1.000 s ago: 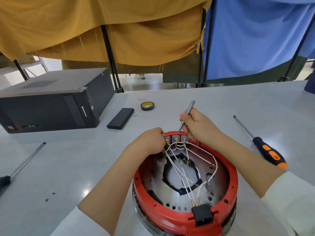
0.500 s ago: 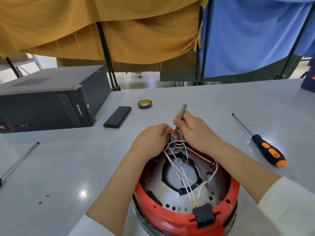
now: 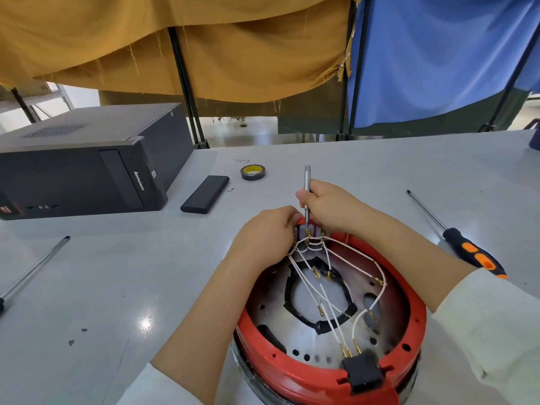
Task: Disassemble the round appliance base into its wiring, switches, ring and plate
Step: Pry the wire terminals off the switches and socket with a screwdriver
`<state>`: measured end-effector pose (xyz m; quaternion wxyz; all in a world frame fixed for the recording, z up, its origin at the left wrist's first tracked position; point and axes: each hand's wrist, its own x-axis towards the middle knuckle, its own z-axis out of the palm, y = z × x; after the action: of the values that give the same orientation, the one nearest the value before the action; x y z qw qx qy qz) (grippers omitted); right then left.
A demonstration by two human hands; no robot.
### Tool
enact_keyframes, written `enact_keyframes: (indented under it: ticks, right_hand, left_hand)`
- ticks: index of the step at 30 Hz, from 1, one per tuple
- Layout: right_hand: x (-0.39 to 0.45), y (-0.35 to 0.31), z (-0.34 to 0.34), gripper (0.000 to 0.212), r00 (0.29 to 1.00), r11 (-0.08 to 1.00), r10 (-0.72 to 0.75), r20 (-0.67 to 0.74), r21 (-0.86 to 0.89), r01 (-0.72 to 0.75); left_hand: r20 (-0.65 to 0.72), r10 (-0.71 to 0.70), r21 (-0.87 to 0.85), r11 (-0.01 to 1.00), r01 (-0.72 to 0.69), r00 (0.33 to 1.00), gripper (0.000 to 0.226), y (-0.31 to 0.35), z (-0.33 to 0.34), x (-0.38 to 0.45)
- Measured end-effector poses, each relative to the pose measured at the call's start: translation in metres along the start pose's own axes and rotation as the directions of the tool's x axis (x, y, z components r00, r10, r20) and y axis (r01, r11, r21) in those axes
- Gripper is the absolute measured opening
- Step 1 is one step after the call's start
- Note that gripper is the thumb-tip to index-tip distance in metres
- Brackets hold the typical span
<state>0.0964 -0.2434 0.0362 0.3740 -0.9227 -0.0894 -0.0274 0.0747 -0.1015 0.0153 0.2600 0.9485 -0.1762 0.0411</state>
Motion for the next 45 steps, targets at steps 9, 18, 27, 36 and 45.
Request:
enact_keyframes:
  ticks: [9, 18, 27, 36, 45]
  right_hand:
    - [-0.018, 0.01, 0.003, 0.023, 0.987, 0.984, -0.106, -0.117, 0.132, 0.122]
    - [-0.006, 0.003, 0.002, 0.025, 0.998, 0.999, -0.018, -0.054, 0.036, 0.02]
    - [-0.004, -0.004, -0.003, 0.026, 0.991, 0.963, 0.125, 0.046, 0.235, -0.132]
    - [-0.028, 0.011, 0.0, 0.023, 0.988, 0.96, -0.012, -0.151, 0.275, 0.054]
    - [-0.028, 0.01, 0.001, 0.023, 0.988, 0.986, -0.076, -0.134, 0.14, 0.094]
  left_hand:
    - [0.003, -0.002, -0.012, 1.0, 0.002, 1.0, 0.023, -0.002, 0.001, 0.001]
    - [0.001, 0.005, 0.01, 1.0, -0.005, 1.0, 0.027, -0.003, 0.002, 0.002]
    - [0.005, -0.007, 0.0, 1.0, 0.007, 1.0, 0.025, -0.004, 0.003, 0.002]
    - [-0.001, -0.006, -0.011, 1.0, 0.006, 1.0, 0.03, -0.003, 0.002, 0.001]
    - [-0.001, -0.01, -0.007, 1.0, 0.01, 1.0, 0.028, -0.003, 0.003, 0.002]
